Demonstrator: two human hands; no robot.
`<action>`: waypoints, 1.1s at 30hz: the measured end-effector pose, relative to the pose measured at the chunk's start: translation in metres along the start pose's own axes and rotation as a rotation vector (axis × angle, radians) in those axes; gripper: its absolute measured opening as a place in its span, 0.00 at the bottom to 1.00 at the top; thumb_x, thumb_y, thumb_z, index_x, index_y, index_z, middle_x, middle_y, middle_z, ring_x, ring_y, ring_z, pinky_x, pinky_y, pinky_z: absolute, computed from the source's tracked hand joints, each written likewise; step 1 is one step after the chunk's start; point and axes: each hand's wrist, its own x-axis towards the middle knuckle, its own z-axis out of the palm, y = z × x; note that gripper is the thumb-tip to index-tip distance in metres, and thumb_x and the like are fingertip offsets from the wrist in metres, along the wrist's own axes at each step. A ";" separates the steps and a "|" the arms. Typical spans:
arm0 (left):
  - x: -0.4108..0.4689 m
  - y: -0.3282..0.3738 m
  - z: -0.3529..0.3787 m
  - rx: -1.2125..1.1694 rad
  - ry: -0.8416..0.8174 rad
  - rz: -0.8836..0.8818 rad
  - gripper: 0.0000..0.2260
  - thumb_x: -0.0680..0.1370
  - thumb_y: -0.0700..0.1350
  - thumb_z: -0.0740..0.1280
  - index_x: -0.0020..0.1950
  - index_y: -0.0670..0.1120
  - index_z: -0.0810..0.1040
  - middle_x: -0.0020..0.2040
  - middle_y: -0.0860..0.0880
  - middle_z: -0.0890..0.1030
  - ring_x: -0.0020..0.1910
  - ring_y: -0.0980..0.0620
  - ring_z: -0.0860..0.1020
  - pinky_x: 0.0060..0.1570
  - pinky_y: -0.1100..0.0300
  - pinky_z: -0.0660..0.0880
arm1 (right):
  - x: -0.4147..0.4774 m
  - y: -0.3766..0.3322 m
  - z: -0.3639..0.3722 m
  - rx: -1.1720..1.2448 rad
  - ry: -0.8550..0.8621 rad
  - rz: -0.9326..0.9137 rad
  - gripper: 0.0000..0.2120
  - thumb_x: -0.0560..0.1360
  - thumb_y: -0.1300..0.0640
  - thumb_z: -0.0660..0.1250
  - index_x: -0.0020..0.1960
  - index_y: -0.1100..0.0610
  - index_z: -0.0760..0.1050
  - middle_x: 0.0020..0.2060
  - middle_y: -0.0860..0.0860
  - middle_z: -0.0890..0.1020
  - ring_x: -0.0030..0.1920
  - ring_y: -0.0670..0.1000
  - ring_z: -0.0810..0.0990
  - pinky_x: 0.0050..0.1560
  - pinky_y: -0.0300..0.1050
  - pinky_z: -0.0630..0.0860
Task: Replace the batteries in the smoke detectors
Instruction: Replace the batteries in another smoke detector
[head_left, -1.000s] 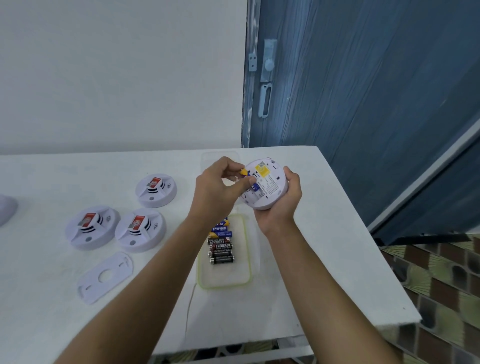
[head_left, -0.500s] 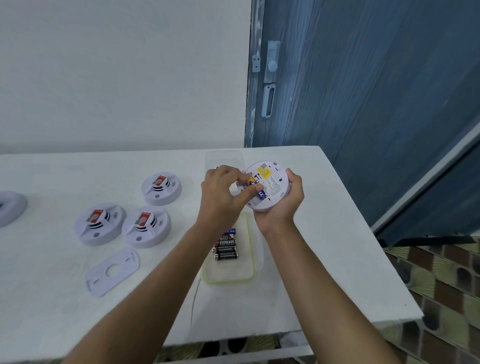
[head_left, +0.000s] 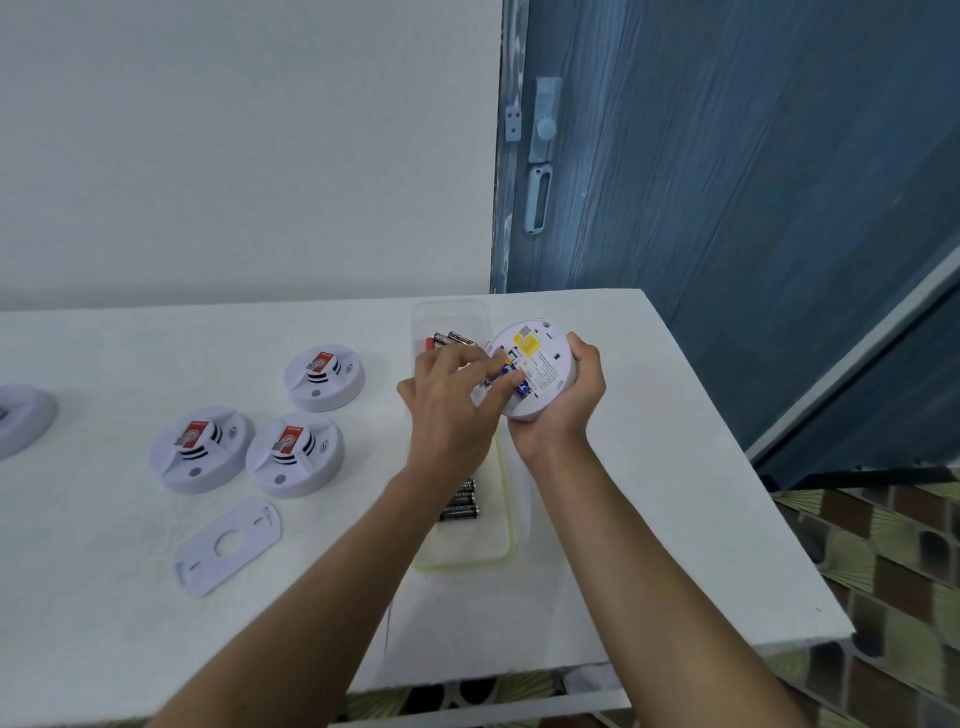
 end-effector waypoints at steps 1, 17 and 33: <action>0.000 0.000 0.001 0.006 -0.008 -0.006 0.12 0.75 0.58 0.69 0.53 0.53 0.84 0.54 0.56 0.79 0.60 0.53 0.69 0.52 0.53 0.61 | 0.001 0.001 -0.001 -0.006 0.011 -0.001 0.17 0.78 0.47 0.57 0.52 0.56 0.78 0.42 0.55 0.80 0.41 0.54 0.78 0.39 0.42 0.76; 0.016 0.002 -0.017 -0.353 -0.200 -0.179 0.08 0.73 0.50 0.75 0.46 0.48 0.80 0.42 0.54 0.80 0.47 0.54 0.77 0.48 0.63 0.73 | 0.002 -0.009 0.002 -0.110 -0.053 0.030 0.16 0.78 0.48 0.54 0.56 0.52 0.77 0.44 0.54 0.81 0.45 0.56 0.80 0.43 0.46 0.76; 0.006 -0.006 -0.001 0.004 -0.156 0.101 0.15 0.79 0.56 0.63 0.59 0.50 0.81 0.56 0.53 0.79 0.57 0.50 0.71 0.52 0.56 0.62 | 0.011 -0.012 0.006 -0.099 0.003 -0.051 0.14 0.78 0.48 0.58 0.49 0.55 0.78 0.39 0.53 0.80 0.38 0.53 0.79 0.38 0.42 0.76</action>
